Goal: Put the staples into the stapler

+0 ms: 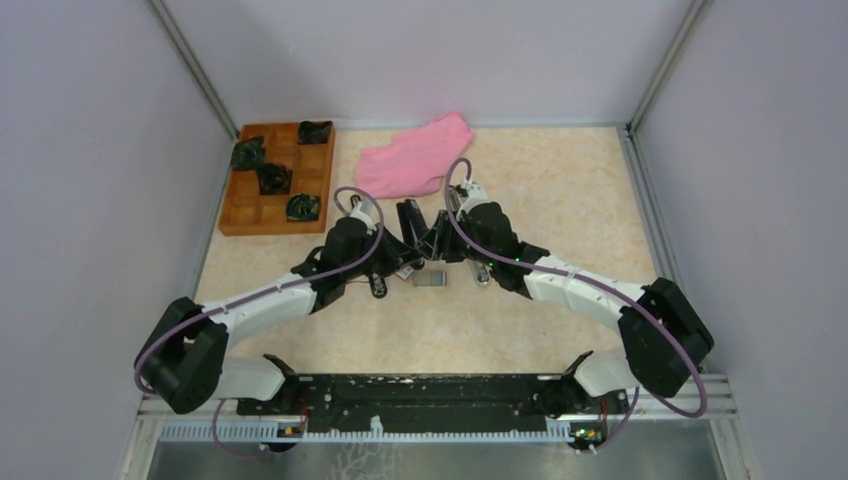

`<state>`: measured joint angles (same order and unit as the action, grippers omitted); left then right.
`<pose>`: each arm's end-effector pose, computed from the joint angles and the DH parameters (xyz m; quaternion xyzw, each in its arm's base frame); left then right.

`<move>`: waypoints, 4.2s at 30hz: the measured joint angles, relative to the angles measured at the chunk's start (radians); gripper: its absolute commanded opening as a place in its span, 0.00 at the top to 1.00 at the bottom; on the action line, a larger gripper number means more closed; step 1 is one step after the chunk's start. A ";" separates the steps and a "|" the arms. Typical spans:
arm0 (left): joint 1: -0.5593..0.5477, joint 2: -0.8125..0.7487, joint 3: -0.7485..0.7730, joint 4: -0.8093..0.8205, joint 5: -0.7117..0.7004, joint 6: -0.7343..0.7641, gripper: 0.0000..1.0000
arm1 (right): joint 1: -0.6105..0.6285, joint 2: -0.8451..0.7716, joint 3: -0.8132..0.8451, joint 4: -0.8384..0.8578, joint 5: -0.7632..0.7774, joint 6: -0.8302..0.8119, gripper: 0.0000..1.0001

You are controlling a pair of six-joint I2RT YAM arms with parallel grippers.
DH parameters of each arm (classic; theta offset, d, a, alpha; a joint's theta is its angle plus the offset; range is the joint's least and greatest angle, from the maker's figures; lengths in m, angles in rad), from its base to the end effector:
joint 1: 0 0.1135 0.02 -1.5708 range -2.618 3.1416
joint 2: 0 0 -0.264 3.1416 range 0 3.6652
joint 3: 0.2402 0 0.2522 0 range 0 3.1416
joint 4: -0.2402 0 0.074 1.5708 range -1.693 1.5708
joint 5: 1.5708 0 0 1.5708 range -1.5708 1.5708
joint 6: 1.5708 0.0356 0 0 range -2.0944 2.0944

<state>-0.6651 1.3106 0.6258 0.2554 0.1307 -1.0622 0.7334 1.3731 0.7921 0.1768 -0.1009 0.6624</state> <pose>0.2168 -0.1759 0.2146 -0.1310 0.8302 -0.4455 0.3084 0.2253 0.2078 0.2450 -0.0573 0.8321 0.3857 0.3944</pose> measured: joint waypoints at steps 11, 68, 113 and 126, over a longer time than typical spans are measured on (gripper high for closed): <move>0.006 -0.007 -0.034 0.018 0.000 -0.007 1.00 | 0.016 0.003 0.024 -0.050 0.014 -0.017 1.00; -0.121 -0.167 -0.184 0.089 0.272 0.422 1.00 | -0.372 0.442 0.747 -0.619 -0.321 -0.191 0.29; -0.125 -0.041 -0.198 0.267 0.052 0.107 1.00 | -0.164 0.103 0.260 -0.335 -0.196 -0.070 0.37; -0.125 -0.027 -0.196 0.282 0.053 0.105 1.00 | -0.134 0.155 0.260 -0.315 -0.186 -0.048 0.74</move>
<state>-0.7898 1.2831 0.4301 0.5369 0.1833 -0.9577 0.5995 1.5284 1.0523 -0.1379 -0.2871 0.6144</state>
